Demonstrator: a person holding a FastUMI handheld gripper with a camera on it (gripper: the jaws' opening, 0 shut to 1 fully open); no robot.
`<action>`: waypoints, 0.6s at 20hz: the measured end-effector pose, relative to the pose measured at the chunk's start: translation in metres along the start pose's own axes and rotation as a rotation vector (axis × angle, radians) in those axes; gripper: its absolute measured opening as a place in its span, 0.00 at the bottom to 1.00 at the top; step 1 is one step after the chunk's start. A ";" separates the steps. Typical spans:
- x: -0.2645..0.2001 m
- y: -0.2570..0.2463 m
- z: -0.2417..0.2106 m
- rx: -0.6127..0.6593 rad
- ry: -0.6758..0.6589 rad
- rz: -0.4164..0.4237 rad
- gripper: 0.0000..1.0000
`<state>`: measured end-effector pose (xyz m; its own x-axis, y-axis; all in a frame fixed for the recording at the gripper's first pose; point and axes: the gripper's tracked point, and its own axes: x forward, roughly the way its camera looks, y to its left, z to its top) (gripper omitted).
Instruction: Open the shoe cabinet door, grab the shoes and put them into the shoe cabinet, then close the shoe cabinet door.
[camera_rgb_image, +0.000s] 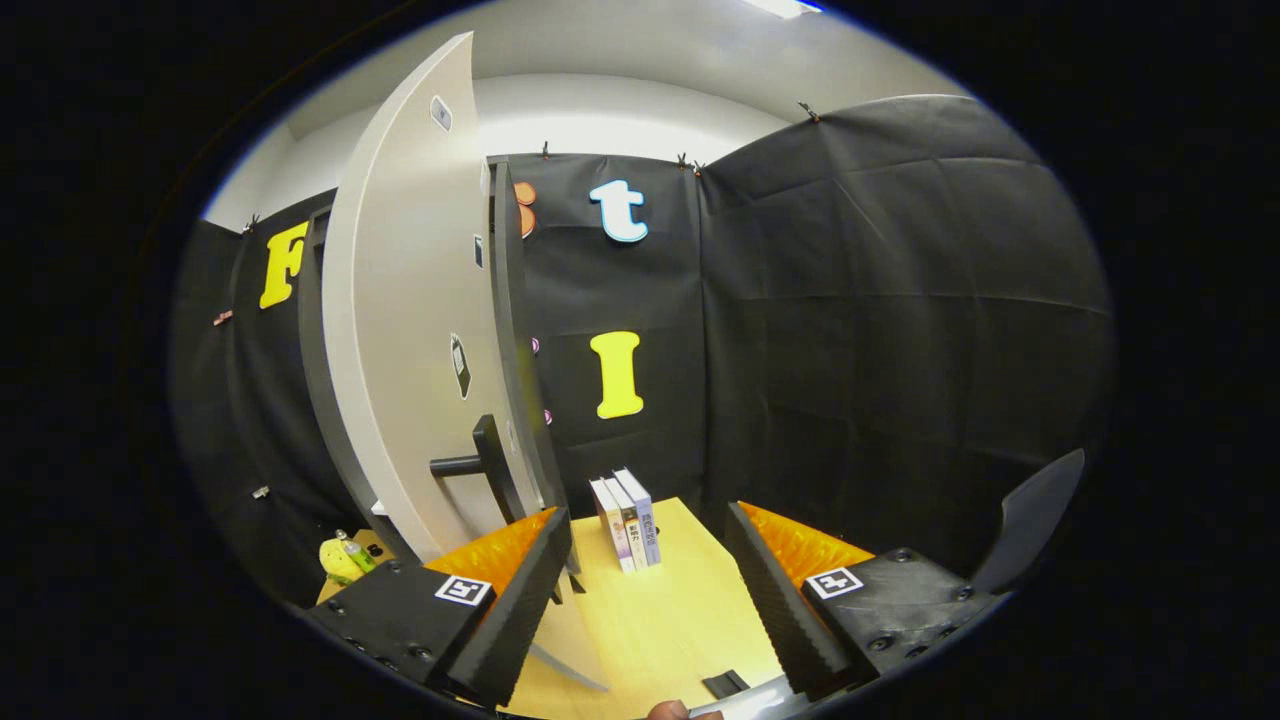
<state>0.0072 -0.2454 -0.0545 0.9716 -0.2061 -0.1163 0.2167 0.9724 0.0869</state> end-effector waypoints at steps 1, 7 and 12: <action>0.002 0.000 0.001 -0.001 -0.004 0.006 0.98; -0.007 0.028 -0.002 -0.001 0.010 0.048 0.96; -0.018 0.065 -0.010 0.002 0.019 0.086 0.96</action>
<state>0.0029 -0.1769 -0.0567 0.9846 -0.1196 -0.1272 0.1327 0.9861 0.0998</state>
